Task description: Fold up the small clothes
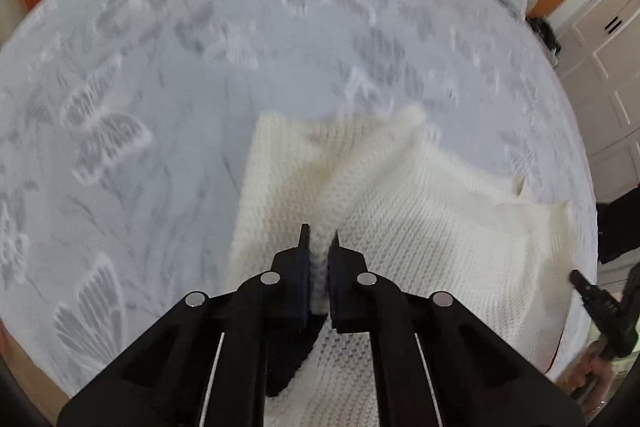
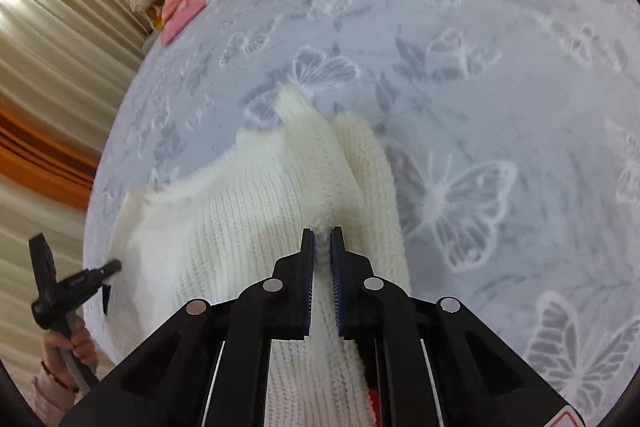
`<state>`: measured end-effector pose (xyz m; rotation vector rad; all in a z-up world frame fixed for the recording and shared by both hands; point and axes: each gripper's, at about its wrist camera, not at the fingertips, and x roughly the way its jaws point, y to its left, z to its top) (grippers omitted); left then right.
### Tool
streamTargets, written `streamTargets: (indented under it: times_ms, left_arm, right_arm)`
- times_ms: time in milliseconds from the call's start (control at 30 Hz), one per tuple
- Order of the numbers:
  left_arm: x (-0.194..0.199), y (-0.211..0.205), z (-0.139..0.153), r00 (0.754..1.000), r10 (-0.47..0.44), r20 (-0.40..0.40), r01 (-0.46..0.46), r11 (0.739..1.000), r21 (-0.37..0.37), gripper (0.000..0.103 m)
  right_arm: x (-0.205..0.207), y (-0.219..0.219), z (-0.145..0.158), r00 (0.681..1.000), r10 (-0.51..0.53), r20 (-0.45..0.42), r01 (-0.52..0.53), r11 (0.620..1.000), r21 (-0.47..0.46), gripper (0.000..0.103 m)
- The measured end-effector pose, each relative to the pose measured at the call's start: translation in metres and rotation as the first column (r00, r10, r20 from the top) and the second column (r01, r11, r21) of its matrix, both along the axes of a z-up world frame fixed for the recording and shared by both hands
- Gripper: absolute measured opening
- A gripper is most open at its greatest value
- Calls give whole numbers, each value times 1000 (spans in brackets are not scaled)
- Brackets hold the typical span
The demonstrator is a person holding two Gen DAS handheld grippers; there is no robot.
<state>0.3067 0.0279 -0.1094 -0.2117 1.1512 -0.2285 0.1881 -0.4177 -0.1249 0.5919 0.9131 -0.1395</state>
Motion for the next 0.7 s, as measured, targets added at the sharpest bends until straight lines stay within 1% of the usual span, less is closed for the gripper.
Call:
streamTargets:
  times_ms: [33, 67, 100, 133, 167, 200, 233, 267, 300, 333, 367, 400, 433, 467, 500, 533, 567, 600, 633, 667, 700]
  left_arm:
    - [1, 5, 3, 1000, 22, 10, -22, 1000, 7, 6]
    - [2, 10, 2, 999, 42, 11, -42, 999, 4, 6]
    - [6, 18, -5, 997, 75, -2, -75, 997, 23, 6]
    - [10, 23, -16, 995, 94, -32, -92, 995, 44, 6]
    - [12, 27, -26, 992, 108, -67, -105, 994, 44, 7]
    - [12, 28, -26, 990, 119, -70, -118, 993, 21, 7]
    - [10, 29, -21, 990, 124, -61, -124, 992, 0, 11]
    - [7, 28, -15, 991, 124, -51, -125, 992, -17, 14]
    - [4, 26, -7, 991, 126, -37, -128, 991, -31, 20]
    - [1, 24, 0, 992, 127, -21, -128, 991, -31, 43]
    - [1, 21, 6, 992, 126, 3, -126, 992, -27, 66]
    - [2, 19, 9, 992, 122, 18, -122, 992, -12, 72]
    - [4, 15, 11, 994, 106, 30, -106, 994, 3, 73]
    - [8, 8, 11, 996, 81, 30, -81, 996, 19, 73]
    - [13, 0, 8, 999, 51, 17, -51, 998, 36, 73]
    - [18, -5, 3, 1000, 19, 4, -20, 999, 36, 57]
    - [20, -9, -3, 1000, -9, -10, 9, 999, 34, 14]
    - [25, -11, -7, 999, -16, -44, 18, 999, 47, 6]
    - [26, -7, -1, 1000, 14, -26, -14, 1000, 18, 5]
    - [26, 1, 8, 999, 52, 14, -52, 998, -23, 5]
    - [26, 5, 12, 997, 76, 28, -75, 997, -25, 5]
  right_arm:
    - [-4, -1, 9, 999, -6, 35, 7, 1000, -16, 8]
    - [-6, -4, 12, 998, -13, 57, 14, 1000, -17, 8]
    - [-5, -11, 3, 999, -31, 32, 31, 999, -16, 8]
    - [-1, -18, -14, 998, -48, -32, 49, 999, 11, 8]
    - [1, -21, -24, 997, -52, -64, 55, 998, 33, 9]
    - [2, -23, -32, 994, -53, -94, 58, 997, 53, 11]
    - [2, -21, -31, 995, -48, -84, 53, 997, 48, 16]
    - [0, -17, -25, 997, -46, -62, 48, 998, 28, 16]
    - [-2, -12, -17, 998, -41, -36, 41, 999, 6, 29]
    - [-1, -8, -11, 999, -34, -18, 33, 999, -13, 47]
    - [1, -6, -8, 1000, -28, -12, 27, 999, -29, 52]
    - [7, -2, -6, 1000, -12, -18, 11, 998, -64, 55]
    - [14, 0, -7, 999, 1, -38, -4, 996, -90, 59]
    - [23, 2, -11, 998, 12, -68, -18, 995, -103, 61]
    - [35, 1, -21, 993, 29, -113, -39, 995, -87, 57]
    - [39, 1, -26, 990, 46, -129, -55, 996, -65, 17]
    - [43, 1, -29, 987, 60, -148, -67, 997, -44, 10]
    - [44, 3, -18, 992, 52, -114, -58, 997, -50, 8]
    - [42, 4, -3, 997, 56, -56, -59, 996, -63, 8]
    - [40, 5, 8, 998, 56, -22, -58, 995, -82, 8]
    - [38, 5, 19, 998, 53, 18, -50, 992, -113, 8]
